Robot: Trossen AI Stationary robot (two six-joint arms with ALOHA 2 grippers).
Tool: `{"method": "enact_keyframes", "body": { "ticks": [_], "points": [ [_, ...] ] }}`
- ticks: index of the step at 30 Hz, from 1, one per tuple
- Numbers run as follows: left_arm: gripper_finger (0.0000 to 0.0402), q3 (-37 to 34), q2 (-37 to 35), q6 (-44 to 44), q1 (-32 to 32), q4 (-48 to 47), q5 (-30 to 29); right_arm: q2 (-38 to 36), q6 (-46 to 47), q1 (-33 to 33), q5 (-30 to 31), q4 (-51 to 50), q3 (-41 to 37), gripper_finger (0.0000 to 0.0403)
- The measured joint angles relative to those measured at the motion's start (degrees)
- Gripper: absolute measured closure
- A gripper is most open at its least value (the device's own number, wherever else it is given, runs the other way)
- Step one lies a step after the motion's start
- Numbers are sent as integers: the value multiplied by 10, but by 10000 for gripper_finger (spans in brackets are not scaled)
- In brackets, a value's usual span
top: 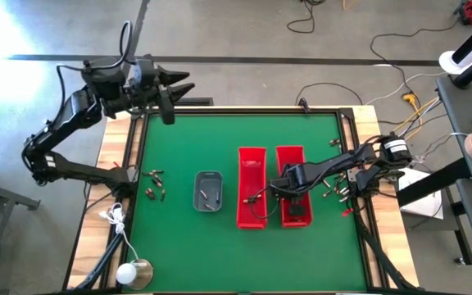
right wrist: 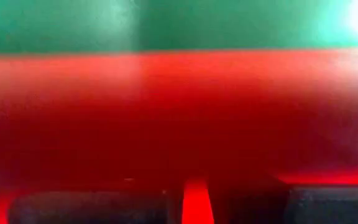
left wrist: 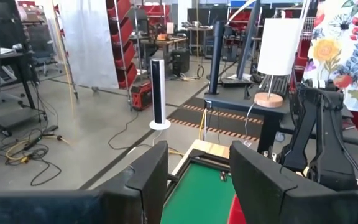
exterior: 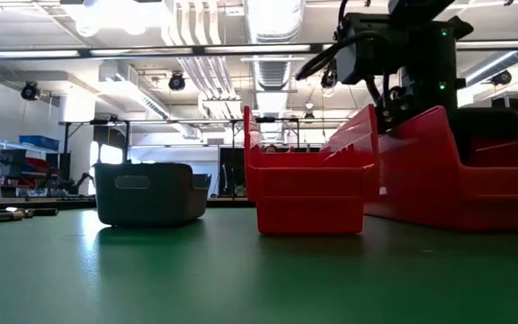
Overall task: Sort batteries
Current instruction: Put the small black battery into the right red bin
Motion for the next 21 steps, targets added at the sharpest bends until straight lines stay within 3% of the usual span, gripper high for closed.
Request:
{"method": "enact_keyframes", "body": {
  "ticks": [12, 21],
  "points": [
    [251, 0, 11, -1, 0, 0, 0, 0, 6, 0, 0, 35, -13, 362],
    [251, 0, 8, 0, 0, 0, 0, -1, 30, 0, 16, 45, -18, 310]
  ]
}}
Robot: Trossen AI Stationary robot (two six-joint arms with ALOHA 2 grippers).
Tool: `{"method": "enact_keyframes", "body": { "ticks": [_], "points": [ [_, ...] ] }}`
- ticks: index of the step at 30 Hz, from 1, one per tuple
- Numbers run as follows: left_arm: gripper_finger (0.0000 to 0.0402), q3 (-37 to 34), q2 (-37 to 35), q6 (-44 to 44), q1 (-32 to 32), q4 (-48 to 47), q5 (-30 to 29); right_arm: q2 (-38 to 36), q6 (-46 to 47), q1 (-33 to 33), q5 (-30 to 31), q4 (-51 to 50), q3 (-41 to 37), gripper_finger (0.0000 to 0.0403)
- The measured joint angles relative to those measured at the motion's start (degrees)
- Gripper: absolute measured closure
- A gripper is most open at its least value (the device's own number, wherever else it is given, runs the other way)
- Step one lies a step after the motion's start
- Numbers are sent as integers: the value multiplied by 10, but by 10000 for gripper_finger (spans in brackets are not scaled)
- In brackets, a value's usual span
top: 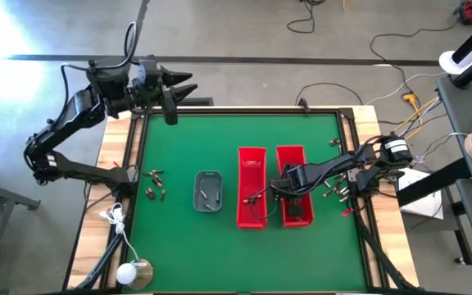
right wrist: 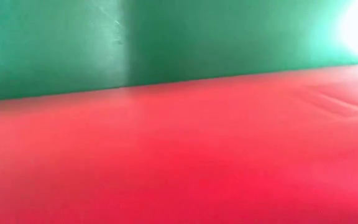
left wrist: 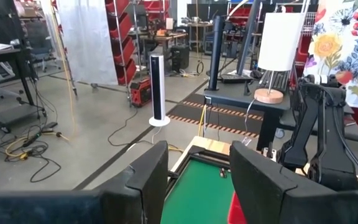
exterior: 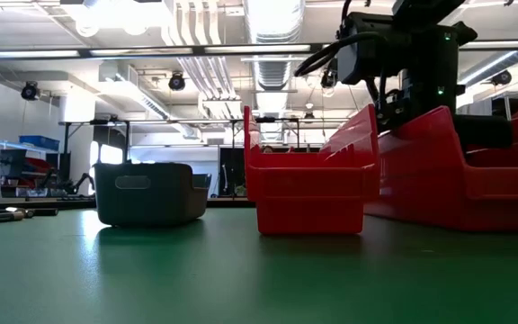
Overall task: Sort batteries
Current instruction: Put the small black battery into the right red bin
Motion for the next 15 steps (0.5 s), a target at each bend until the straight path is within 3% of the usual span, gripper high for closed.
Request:
{"method": "enact_keyframes", "body": {
  "ticks": [4, 10, 15],
  "points": [
    [251, 0, -13, 4, 0, 1, 0, 0, 10, 0, 2, -49, 26, 288],
    [251, 0, -40, 15, 0, 2, -6, -25, -21, -6, 4, -225, 138, 257],
    [251, 0, -61, 29, 0, 1, -9, -85, 18, -30, 11, -264, 200, 227]
  ]
}}
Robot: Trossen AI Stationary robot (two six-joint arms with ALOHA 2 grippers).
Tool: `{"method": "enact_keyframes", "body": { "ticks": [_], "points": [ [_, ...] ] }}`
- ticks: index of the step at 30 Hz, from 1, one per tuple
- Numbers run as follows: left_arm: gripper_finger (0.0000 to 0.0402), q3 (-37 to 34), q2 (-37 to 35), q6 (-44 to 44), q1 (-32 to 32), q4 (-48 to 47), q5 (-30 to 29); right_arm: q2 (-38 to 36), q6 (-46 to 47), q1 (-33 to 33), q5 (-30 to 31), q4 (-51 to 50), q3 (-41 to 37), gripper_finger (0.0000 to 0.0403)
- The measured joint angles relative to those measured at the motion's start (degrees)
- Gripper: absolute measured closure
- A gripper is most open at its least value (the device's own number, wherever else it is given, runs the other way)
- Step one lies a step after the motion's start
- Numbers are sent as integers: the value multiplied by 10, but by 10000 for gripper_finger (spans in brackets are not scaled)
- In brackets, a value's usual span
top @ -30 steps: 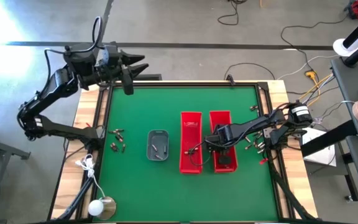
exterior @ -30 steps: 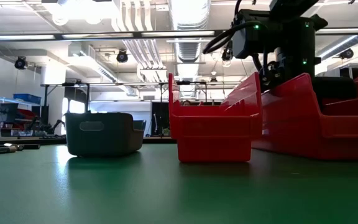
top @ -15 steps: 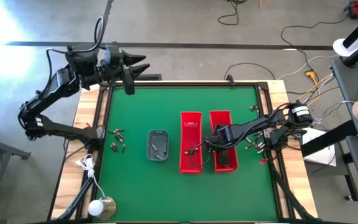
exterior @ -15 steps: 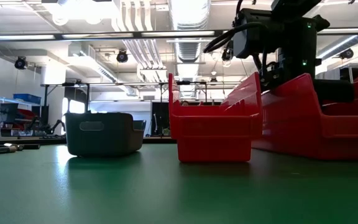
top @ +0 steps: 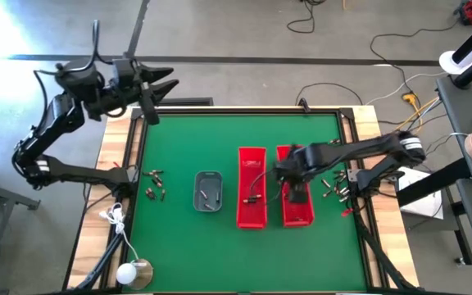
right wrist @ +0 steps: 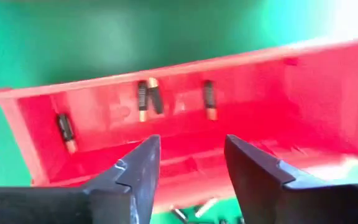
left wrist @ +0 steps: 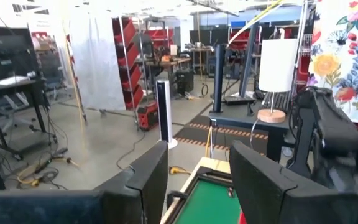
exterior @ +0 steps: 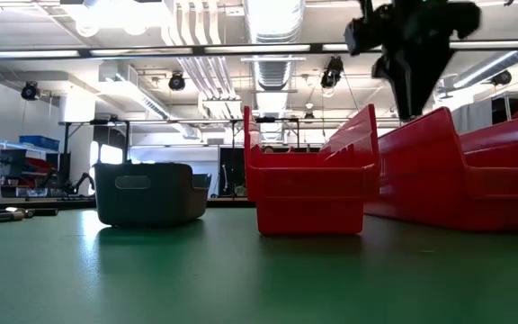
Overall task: Sort batteries
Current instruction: Put the small black battery into the right red bin
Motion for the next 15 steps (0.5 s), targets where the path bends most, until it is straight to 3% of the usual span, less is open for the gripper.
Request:
{"method": "enact_keyframes", "body": {
  "ticks": [3, 7, 12, 15],
  "points": [
    [251, 0, -11, 1, 0, 0, 0, -44, 75, -45, 38, -7, -9, 213],
    [251, 0, -23, 1, 0, 0, 0, -90, 226, -158, 62, -28, -60, 205],
    [251, -1, -27, 1, 0, -2, 0, -121, 455, -319, 62, 25, -160, 211],
    [251, -3, -27, 1, 0, -13, 3, -126, 528, -390, 64, 101, -217, 219]
  ]
}}
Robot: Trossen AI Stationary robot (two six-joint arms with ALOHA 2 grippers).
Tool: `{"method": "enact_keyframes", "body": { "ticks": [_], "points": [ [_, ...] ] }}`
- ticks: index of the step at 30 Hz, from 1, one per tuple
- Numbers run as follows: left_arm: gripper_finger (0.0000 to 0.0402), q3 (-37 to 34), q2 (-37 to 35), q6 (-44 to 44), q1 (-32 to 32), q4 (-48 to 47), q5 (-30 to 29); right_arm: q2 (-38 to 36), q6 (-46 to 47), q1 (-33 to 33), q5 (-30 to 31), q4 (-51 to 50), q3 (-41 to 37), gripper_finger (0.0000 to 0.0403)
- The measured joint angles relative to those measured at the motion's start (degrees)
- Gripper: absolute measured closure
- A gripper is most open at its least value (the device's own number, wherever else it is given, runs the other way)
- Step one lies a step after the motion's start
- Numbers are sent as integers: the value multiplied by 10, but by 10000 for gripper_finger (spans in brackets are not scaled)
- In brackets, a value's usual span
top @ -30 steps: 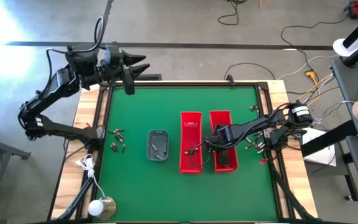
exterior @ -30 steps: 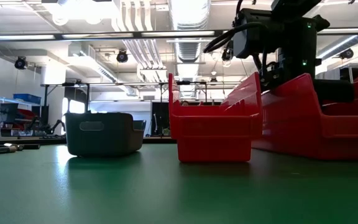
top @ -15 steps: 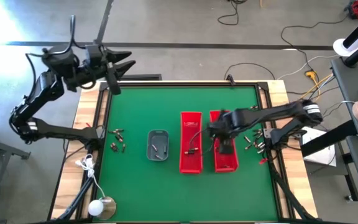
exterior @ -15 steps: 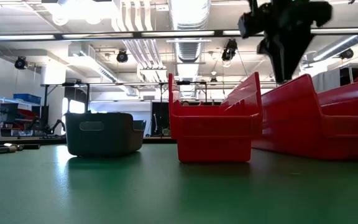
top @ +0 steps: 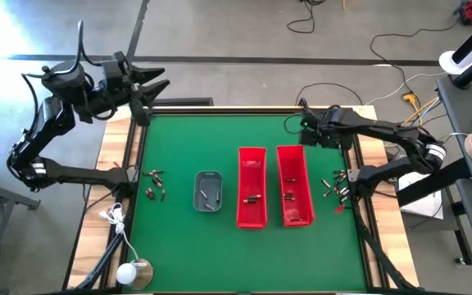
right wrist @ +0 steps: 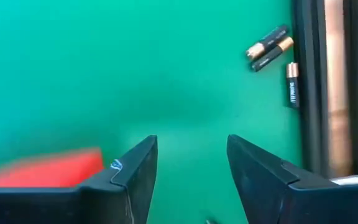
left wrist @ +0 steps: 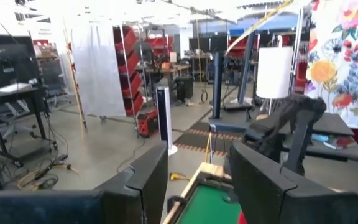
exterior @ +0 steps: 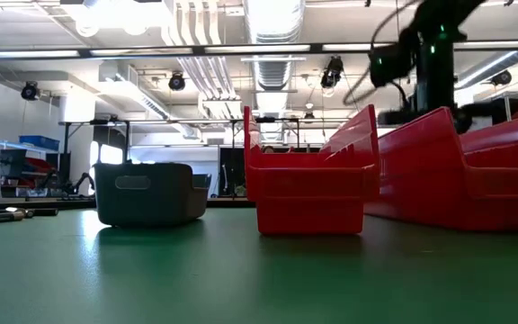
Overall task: Sort batteries
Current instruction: Put the small black battery into the right red bin
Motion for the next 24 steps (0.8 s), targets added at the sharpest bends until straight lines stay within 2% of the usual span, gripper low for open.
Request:
{"method": "enact_keyframes", "body": {
  "ticks": [5, 10, 16, 24],
  "points": [
    [251, -1, -2, 0, 0, -33, 1, 7, 120, -69, 10, 121, -74, 233],
    [251, -1, -14, -1, 0, -71, 2, 23, 221, -95, 68, 139, -110, 246],
    [251, -1, -36, 0, 0, -92, 2, 23, 231, -103, 129, 188, -114, 263],
    [251, -16, -67, 6, 0, -101, 2, 57, 270, -122, 137, 191, -114, 275]
  ]
}}
